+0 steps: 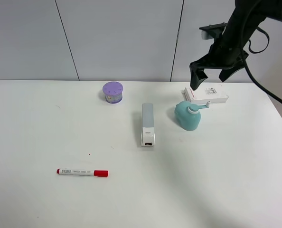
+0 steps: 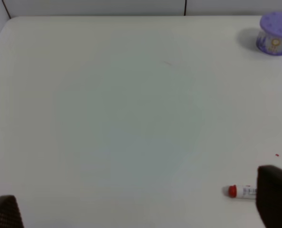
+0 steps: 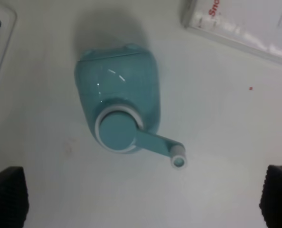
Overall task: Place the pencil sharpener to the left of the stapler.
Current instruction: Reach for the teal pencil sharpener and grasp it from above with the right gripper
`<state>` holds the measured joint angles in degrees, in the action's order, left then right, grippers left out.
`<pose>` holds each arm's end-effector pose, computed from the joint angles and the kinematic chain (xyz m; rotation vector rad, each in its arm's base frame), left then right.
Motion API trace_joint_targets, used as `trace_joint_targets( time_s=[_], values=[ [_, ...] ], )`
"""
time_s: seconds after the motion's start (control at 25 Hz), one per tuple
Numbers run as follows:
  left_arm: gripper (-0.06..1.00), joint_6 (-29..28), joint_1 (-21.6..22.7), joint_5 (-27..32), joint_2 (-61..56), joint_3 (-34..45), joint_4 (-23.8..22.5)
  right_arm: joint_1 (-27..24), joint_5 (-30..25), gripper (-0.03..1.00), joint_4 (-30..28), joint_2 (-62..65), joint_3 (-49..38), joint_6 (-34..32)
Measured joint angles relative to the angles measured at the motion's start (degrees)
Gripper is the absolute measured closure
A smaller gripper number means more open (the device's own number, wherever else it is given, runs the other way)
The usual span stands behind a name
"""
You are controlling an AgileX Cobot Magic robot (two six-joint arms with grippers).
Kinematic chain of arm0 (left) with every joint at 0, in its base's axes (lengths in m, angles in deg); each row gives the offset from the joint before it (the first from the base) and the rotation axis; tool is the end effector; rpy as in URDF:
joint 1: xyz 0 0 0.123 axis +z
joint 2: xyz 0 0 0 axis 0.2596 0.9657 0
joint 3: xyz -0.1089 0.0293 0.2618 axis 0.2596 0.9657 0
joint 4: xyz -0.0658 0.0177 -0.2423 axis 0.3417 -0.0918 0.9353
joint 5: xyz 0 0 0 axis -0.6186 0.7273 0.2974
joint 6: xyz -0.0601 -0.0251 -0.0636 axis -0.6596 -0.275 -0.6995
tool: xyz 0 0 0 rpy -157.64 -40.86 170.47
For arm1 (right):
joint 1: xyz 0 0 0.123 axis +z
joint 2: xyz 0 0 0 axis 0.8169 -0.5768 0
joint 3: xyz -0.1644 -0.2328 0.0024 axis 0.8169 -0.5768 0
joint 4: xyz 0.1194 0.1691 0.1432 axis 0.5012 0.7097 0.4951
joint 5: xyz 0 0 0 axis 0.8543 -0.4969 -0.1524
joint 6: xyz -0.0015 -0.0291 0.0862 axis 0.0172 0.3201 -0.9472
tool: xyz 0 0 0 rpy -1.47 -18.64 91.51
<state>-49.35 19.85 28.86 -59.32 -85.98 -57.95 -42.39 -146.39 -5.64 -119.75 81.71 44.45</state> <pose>-0.0068 0.0005 0.2806 -0.1031 2.0152 0.0576 0.4023 0.0951 0.2656 -0.5850 2.8758 0.1132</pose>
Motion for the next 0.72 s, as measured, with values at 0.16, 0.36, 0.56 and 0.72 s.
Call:
trace_joint_targets(
  time_s=[0.16, 0.36, 0.56, 0.72],
  values=[
    [-0.05, 0.0, 0.0, 0.0, 0.0, 0.0, 0.0, 1.4, 0.0, 0.00, -0.4, -2.5, 0.0, 0.1],
    [-0.05, 0.0, 0.0, 0.0, 0.0, 0.0, 0.0, 1.8, 0.0, 0.00, -1.8, -4.1, 0.1, 3.9],
    [-0.05, 0.0, 0.0, 0.0, 0.0, 0.0, 0.0, 1.9, 0.1, 0.00, -1.8, -5.8, 0.1, 7.1],
    [-0.05, 0.0, 0.0, 0.0, 0.0, 0.0, 0.0, 1.9, 1.8, 0.00, -0.6, -7.2, 0.1, 8.0]
  ],
)
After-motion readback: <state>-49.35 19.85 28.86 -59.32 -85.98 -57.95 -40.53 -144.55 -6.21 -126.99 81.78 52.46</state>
